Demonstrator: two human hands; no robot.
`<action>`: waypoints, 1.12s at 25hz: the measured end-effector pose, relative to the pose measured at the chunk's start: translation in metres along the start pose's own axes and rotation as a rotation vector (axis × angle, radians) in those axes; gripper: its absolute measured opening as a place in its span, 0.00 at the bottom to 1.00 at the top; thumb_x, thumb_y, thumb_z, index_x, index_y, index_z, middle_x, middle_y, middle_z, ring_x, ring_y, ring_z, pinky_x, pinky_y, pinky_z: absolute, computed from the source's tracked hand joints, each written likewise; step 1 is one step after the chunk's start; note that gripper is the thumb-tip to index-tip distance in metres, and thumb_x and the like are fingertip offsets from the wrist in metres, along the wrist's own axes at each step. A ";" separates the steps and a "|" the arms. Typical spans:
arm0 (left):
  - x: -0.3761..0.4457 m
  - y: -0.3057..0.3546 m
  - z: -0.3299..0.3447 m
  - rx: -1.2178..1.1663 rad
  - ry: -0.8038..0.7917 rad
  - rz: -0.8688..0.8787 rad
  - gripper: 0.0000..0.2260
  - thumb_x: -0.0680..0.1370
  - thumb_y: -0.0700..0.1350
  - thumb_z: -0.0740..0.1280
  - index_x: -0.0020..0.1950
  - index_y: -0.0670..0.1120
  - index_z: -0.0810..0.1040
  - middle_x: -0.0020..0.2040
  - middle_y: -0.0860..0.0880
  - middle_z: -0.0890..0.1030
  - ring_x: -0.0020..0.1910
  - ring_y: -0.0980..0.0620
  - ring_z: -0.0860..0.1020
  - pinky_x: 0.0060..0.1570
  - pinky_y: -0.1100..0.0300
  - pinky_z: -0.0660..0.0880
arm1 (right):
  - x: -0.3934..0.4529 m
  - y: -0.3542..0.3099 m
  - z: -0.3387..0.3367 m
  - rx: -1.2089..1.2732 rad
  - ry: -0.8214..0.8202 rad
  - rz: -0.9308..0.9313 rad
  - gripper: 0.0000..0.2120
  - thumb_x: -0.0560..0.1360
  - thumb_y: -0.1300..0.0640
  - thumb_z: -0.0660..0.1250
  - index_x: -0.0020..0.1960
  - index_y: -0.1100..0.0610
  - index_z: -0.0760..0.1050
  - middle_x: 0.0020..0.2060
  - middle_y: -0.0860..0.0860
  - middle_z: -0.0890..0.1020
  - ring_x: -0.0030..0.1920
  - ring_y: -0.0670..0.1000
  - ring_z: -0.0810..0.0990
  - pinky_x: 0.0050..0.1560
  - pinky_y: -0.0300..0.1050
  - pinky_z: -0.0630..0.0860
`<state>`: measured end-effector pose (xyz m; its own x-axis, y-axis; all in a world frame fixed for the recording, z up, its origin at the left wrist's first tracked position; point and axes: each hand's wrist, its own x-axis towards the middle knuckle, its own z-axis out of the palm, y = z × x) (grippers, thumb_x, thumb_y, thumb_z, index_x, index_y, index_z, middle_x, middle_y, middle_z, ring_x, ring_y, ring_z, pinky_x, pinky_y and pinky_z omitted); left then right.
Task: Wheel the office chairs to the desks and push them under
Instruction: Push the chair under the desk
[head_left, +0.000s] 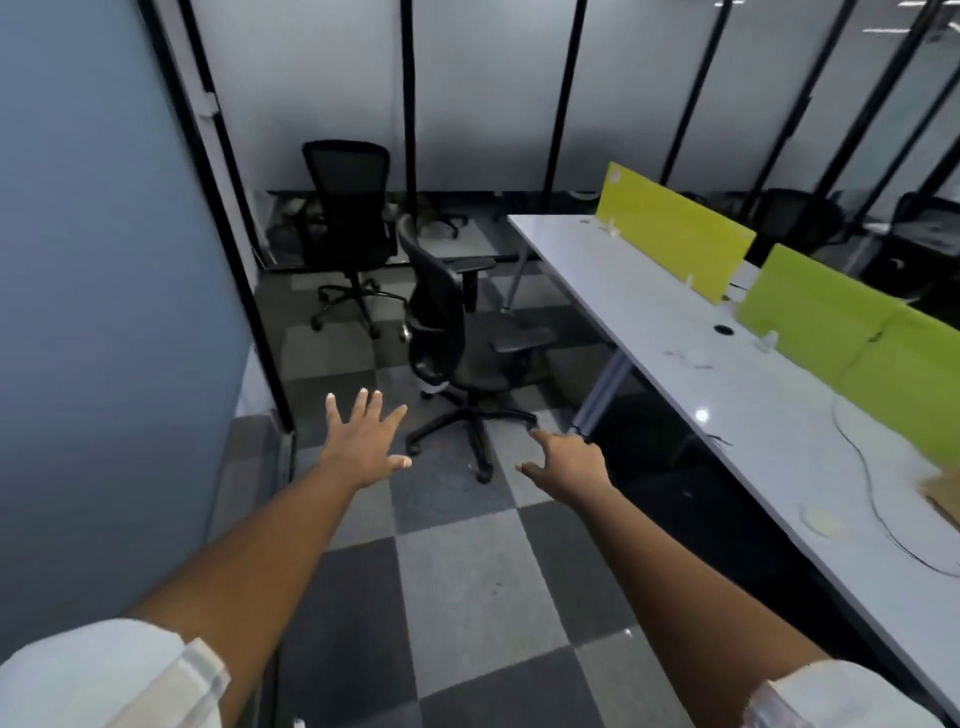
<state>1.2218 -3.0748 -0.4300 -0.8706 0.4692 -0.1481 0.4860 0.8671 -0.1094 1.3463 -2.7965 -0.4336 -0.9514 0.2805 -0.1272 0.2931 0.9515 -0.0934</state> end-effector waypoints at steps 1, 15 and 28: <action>0.015 -0.018 -0.006 0.006 0.006 -0.005 0.38 0.80 0.66 0.60 0.83 0.54 0.47 0.83 0.42 0.45 0.82 0.42 0.41 0.74 0.28 0.41 | 0.022 -0.011 -0.006 0.016 0.007 0.003 0.32 0.78 0.34 0.63 0.77 0.49 0.66 0.65 0.53 0.80 0.66 0.58 0.76 0.58 0.53 0.75; 0.318 -0.164 -0.035 -0.148 -0.040 0.010 0.44 0.77 0.68 0.65 0.83 0.57 0.43 0.83 0.44 0.43 0.82 0.42 0.43 0.77 0.34 0.47 | 0.390 -0.096 -0.017 -0.006 -0.119 0.032 0.38 0.76 0.32 0.64 0.78 0.51 0.60 0.68 0.56 0.75 0.70 0.60 0.71 0.64 0.58 0.71; 0.643 -0.270 -0.074 -0.156 -0.073 0.132 0.46 0.77 0.57 0.72 0.83 0.57 0.41 0.82 0.43 0.34 0.82 0.42 0.43 0.77 0.38 0.56 | 0.686 -0.167 -0.040 -0.054 -0.057 0.155 0.48 0.76 0.35 0.67 0.83 0.53 0.46 0.81 0.61 0.53 0.77 0.63 0.61 0.71 0.62 0.66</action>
<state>0.5251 -2.9946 -0.4227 -0.7894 0.5722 -0.2224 0.5728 0.8168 0.0684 0.6409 -2.7583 -0.4656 -0.8877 0.4186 -0.1918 0.4291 0.9031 -0.0150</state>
